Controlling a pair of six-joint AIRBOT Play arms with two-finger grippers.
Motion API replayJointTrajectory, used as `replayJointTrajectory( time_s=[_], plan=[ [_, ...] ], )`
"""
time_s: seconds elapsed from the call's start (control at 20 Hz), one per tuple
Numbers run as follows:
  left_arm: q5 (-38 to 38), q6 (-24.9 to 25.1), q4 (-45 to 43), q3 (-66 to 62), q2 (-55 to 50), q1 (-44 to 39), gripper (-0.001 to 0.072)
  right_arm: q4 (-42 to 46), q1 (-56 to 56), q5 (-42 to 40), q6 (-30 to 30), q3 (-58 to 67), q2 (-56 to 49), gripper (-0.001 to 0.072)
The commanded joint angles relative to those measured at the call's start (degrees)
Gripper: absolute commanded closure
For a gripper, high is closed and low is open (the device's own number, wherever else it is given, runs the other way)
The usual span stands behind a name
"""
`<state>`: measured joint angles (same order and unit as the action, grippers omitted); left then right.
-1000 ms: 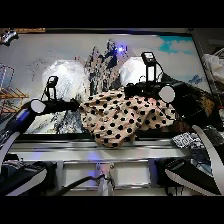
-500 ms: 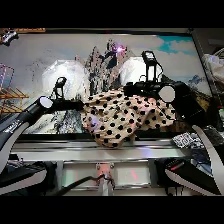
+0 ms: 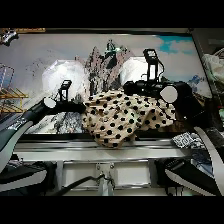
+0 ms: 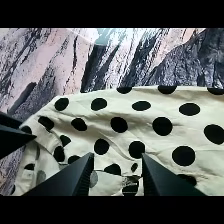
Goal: Fold the clothes and pants, and hang the long-sleeved shirts on hangers.
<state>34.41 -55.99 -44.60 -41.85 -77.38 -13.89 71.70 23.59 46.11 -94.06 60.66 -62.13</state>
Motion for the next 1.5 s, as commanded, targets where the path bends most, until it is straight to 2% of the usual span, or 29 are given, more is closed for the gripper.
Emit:
replayJointTrajectory(
  time_s=[0.0, 0.05, 0.1, 0.25, 0.35, 0.4, 0.5, 0.55, 0.65, 0.7, 0.9, 1.1, 1.3, 1.45],
  plan=[
    [0.57, 3.61, 0.11, -0.17, -1.49, -1.64, 0.0528, -0.07, -0.02, 0.11, 0.0, 0.04, 0.66, 0.035],
    [0.57, 5.6, 0.11, -0.35, -1.4, -1.99, 0.0666, -0.04, -0.02, 0.35, 0.0, 0.04, 0.7, 0.035],
    [0.72, 5.88, 0.11, -0.96, -1.03, -1.97, 0.0696, -0.04, -0.02, 0.85, 0.02, 0.04, 0.72, 0.035],
    [0.44, 5.95, 0.07, -5.42, 3.32, -0.68, 0.0697, 1.7, -0.02, 3.06, 0.68, 0.04, 0.7, 0.0348],
    [0.31, 7.5, 0.09, -10.8, 7.8, -0.02, 0.0697, 6.23, -0.04, 5.05, 0.63, 0.04, 0.48, 0.0328],
    [0.33, 7.56, 0.09, -13.22, 9.7, -0.04, 0.0697, 9.4, -0.07, 6.08, -0.09, 0.04, -0.07, 0.0272],
    [0.63, 7.56, 0.09, -16.72, 13.0, -0.35, 0.0697, 11.67, -1.44, 7.28, 0.09, 0.04, -2.01, 0.0213],
    [1.03, 7.54, 0.15, -17.44, 14.43, -0.57, 0.0697, 11.28, -2.27, 7.5, 1.53, 0.07, -3.13, 0.0095],
    [2.86, 7.41, 0.09, -17.55, 16.74, -1.14, 0.0697, 9.31, -2.62, 7.26, 8.39, 0.07, -4.92, 0.0015],
    [4.33, 7.41, 0.11, -17.55, 17.55, -1.18, 0.0696, 7.85, -2.32, 6.86, 11.91, 0.22, -5.68, 0.0012],
    [7.04, 7.41, 0.09, -17.55, 19.61, -1.36, 0.0697, 2.27, -2.03, 4.15, 18.14, 3.15, -8.72, 0.0009],
    [7.48, 7.37, 0.11, -17.55, 20.33, -1.36, 0.0697, 6.54, -1.68, 0.09, 26.03, 7.72, -9.16, 0.0005],
    [7.45, 7.41, 0.07, -17.55, 21.46, -1.36, 0.0697, 5.77, 1.38, 6.21, 32.98, 12.52, -12.46, -0.0002],
    [7.82, 7.41, 0.09, -17.55, 21.59, -1.36, 0.0697, 6.19, 6.91, 2.93, 40.15, 12.61, -14.01, -0.0005]
  ],
)
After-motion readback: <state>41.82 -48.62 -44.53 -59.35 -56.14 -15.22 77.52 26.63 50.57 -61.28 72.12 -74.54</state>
